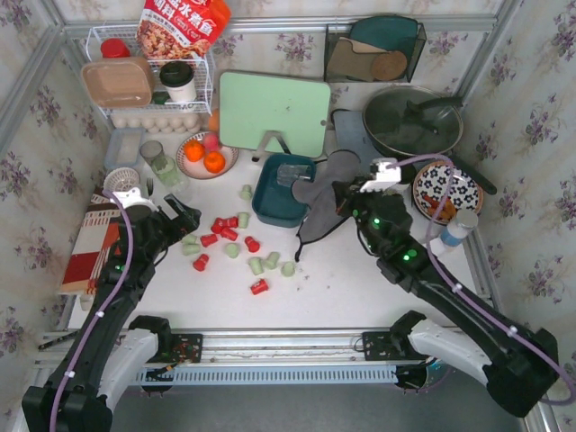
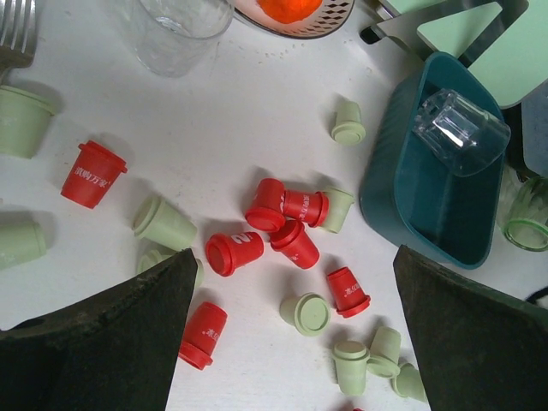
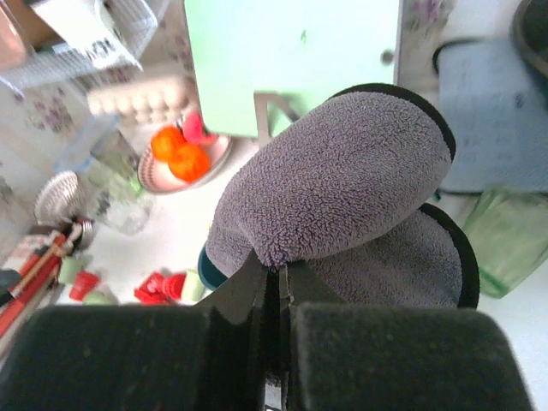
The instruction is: Mix the coffee capsules in the storage basket
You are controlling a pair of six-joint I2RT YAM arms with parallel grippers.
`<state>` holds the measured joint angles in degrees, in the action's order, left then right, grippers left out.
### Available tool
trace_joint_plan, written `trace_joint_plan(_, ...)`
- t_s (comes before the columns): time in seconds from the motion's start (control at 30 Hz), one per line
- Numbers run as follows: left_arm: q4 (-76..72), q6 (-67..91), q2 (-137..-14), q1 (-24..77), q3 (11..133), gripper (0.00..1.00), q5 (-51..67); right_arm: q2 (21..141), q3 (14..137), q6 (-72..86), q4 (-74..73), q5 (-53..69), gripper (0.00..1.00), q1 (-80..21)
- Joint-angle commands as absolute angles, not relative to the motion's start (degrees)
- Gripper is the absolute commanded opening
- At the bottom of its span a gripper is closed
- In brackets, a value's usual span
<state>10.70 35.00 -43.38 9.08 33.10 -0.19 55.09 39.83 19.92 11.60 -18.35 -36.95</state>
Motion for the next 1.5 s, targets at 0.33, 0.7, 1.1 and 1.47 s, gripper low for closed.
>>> trace_joint_plan(0.33, 11.2, 35.5, -43.3, 9.1, 33.5, 1.00, -0.6, 33.9, 38.5, 6.4, 10.4, -41.6, 0.00, -37.0)
trace_joint_plan(0.7, 11.0, 35.7, -43.7, 9.1, 33.5, 1.00, -0.6, 39.3, 35.6, -5.7, 22.0, -56.1, 0.00, -35.6)
trace_joint_plan(1.1, 11.4, 36.0, -42.8, 9.1, 33.5, 1.00, -0.8, 22.9, 39.1, 22.9, -8.6, -68.3, 0.07, -35.7)
trace_joint_plan(1.47, 11.2, 36.2, -43.0, 9.1, 33.5, 1.00, -0.2, 26.5, 49.3, 58.4, -50.6, -73.6, 0.00, -35.7)
